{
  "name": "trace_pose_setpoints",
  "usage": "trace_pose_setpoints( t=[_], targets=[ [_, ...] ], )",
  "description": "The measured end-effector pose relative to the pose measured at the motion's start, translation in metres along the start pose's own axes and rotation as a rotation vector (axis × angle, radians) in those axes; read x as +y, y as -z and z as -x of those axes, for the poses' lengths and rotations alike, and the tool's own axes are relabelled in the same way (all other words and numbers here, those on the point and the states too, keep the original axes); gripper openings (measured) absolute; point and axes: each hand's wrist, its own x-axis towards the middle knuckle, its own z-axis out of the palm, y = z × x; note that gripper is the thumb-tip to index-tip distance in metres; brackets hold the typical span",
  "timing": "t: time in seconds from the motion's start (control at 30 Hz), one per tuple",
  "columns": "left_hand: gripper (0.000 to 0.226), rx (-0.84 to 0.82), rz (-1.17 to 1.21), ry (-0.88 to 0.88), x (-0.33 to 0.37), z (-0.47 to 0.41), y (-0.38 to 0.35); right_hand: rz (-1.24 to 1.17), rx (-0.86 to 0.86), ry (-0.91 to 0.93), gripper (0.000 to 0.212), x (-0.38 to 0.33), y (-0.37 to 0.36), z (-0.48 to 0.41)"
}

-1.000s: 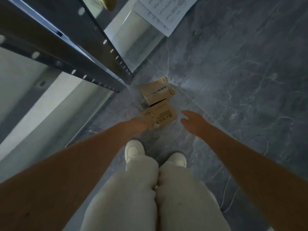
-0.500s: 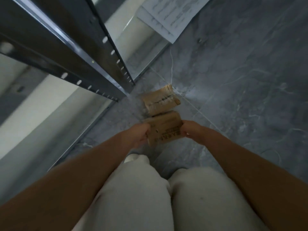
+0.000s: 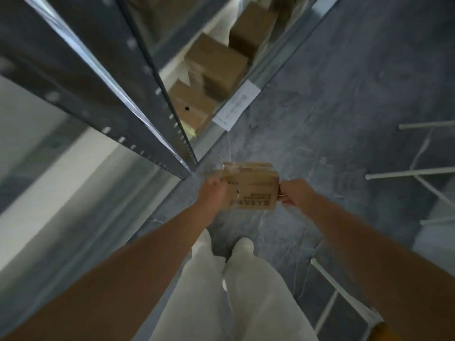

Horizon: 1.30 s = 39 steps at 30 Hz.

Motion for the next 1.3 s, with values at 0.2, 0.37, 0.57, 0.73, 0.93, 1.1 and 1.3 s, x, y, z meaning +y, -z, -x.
trace_pose_setpoints(
  t=[0.2, 0.37, 0.57, 0.73, 0.93, 1.1, 1.3],
  targets=[
    [0.036, 0.094, 0.274, -0.097, 0.044, 0.094, 0.039, 0.033, 0.045, 0.186, 0.084, -0.033, 0.042, 0.108],
    [0.052, 0.225, 0.161, -0.291, 0.061, 0.163, 0.061, 0.018, -0.080, 0.309, 0.059, -0.031, 0.052, 0.154],
    [0.051, 0.455, 0.237, -0.374, 0.022, 0.226, 0.061, -0.218, -0.296, 0.522, 0.023, -0.021, 0.057, 0.201],
    [0.052, 0.568, 0.218, -0.405, -0.010, 0.274, 0.047, -0.007, -0.444, 0.752, 0.032, 0.004, 0.077, 0.223],
    [0.036, 0.596, 0.473, -0.418, -0.033, 0.315, 0.041, 0.073, -0.432, 0.852, 0.022, -0.011, 0.091, 0.254],
    [0.036, 0.572, 0.885, -0.394, -0.054, 0.350, 0.061, 0.122, -0.434, 0.950, 0.033, -0.018, 0.062, 0.309],
    [0.028, 0.812, 0.904, -0.551, -0.081, 0.392, 0.127, 0.081, -0.517, 1.055, 0.035, -0.033, 0.004, 0.375]
  ],
)
